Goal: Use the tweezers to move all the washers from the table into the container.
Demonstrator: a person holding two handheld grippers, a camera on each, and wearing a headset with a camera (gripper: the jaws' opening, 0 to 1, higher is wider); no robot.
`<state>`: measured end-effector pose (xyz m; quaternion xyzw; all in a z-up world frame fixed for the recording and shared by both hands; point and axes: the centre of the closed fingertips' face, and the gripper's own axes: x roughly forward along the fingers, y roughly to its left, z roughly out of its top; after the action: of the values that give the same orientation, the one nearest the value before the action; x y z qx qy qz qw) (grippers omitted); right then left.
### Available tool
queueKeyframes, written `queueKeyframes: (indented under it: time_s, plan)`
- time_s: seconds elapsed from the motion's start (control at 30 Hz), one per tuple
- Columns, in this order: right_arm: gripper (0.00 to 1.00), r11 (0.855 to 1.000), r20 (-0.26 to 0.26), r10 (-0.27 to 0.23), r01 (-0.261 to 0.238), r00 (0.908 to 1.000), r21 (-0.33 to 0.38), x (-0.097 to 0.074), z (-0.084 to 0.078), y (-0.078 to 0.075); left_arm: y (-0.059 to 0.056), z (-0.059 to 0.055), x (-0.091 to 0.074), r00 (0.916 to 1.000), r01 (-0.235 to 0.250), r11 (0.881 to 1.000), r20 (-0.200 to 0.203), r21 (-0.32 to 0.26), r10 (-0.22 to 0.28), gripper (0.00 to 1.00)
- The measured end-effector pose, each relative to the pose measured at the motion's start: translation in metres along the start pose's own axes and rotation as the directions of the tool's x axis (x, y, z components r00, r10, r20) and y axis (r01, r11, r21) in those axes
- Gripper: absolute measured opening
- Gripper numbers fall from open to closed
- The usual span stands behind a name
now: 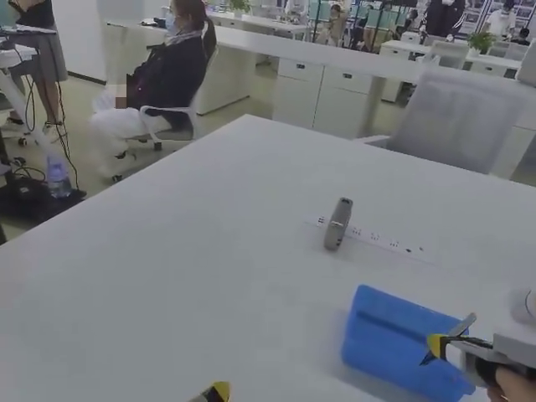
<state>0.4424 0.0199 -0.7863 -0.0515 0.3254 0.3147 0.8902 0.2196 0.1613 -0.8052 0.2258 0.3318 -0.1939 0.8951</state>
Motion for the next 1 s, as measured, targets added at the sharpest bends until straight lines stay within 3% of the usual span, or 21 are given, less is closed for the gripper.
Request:
queueKeyframes:
  time_s: [0.23,0.47,0.57,0.67,1.0]
  plan:
    - [0.03,0.999,0.089,0.036,-0.039,0.9953,0.031,-0.036,0.021,0.009,0.001,0.001,-0.001,1.0,-0.003,1.0,0.007,-0.001,0.003,0.91]
    - [0.03,0.998,0.11,0.057,-0.057,0.9923,-0.006,-0.062,0.01,0.028,0.003,0.002,-0.001,0.9998,-0.015,1.0,0.013,-0.006,0.015,0.91]
    - [0.03,0.997,0.098,0.067,-0.064,0.9929,-0.037,-0.063,0.0,0.032,0.005,0.002,-0.001,0.9996,-0.022,1.0,0.015,-0.016,0.022,0.91]
    - [0.03,0.997,0.079,0.076,-0.075,0.994,-0.017,-0.062,-0.016,0.034,0.005,0.002,-0.001,0.9996,-0.022,1.0,0.015,-0.01,0.022,0.91]
    - [0.03,0.999,0.007,0.026,-0.026,0.9996,-0.021,-0.046,-0.047,0.017,0.005,-0.001,0.002,0.9998,-0.019,1.0,0.001,-0.004,0.019,0.9]
